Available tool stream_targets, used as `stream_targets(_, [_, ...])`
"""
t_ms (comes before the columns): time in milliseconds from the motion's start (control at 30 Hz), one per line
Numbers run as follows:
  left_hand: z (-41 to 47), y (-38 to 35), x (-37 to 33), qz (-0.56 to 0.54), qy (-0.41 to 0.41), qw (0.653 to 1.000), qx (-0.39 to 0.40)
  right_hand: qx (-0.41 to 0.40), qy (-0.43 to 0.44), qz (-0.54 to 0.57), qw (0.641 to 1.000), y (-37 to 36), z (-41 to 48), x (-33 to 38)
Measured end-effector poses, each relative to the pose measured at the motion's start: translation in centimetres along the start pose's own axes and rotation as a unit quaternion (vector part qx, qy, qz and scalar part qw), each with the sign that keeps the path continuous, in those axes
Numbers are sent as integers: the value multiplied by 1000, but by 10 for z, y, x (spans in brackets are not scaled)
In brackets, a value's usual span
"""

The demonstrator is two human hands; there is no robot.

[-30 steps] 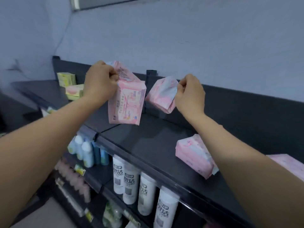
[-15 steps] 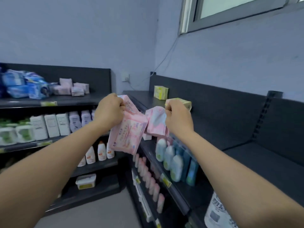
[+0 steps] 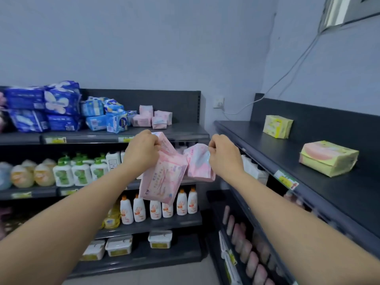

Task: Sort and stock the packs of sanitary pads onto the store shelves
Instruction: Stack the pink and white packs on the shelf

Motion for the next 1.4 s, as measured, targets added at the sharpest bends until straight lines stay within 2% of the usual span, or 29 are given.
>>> stream_targets(333, [139, -47, 81, 23, 38, 998, -38, 6, 65, 53, 996, -115, 164, 5])
stream_targets(500, [212, -63, 113, 36, 33, 995, -91, -6, 67, 94, 993, -159, 239, 7])
stream_targets(667, [285, -91, 151, 82, -3, 990, -114, -28, 20, 151, 988, -214, 303, 4])
stream_targets(933, [395, -169, 225, 165, -70, 982, -55, -77, -92, 217, 969, -317, 408, -6])
stream_targets(1067, [428, -210, 250, 191, -167, 967, -21, -72, -149, 279, 946, -366, 450, -11])
stream_targets(1233, [466, -239, 279, 63, -136, 988, -33, -22, -227, 317, 921, -428, 482, -24])
stream_targets(1333, [485, -248, 282, 28, -134, 990, 8, 42, -260, 271, 926, -452, 491, -38])
stream_targets(1400, [494, -256, 289, 9, -111, 993, 33, 69, -237, 211, 946, -455, 497, -38])
Point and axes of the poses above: each hand's wrist, its own z-axis towards the middle knuckle, its own y-axis out of the back of the hand, x = y × z, the point moved 5 cm from there along z, towards the middle knuckle, and after that the axes turned 1 degree about z, right-handed, at the moved point
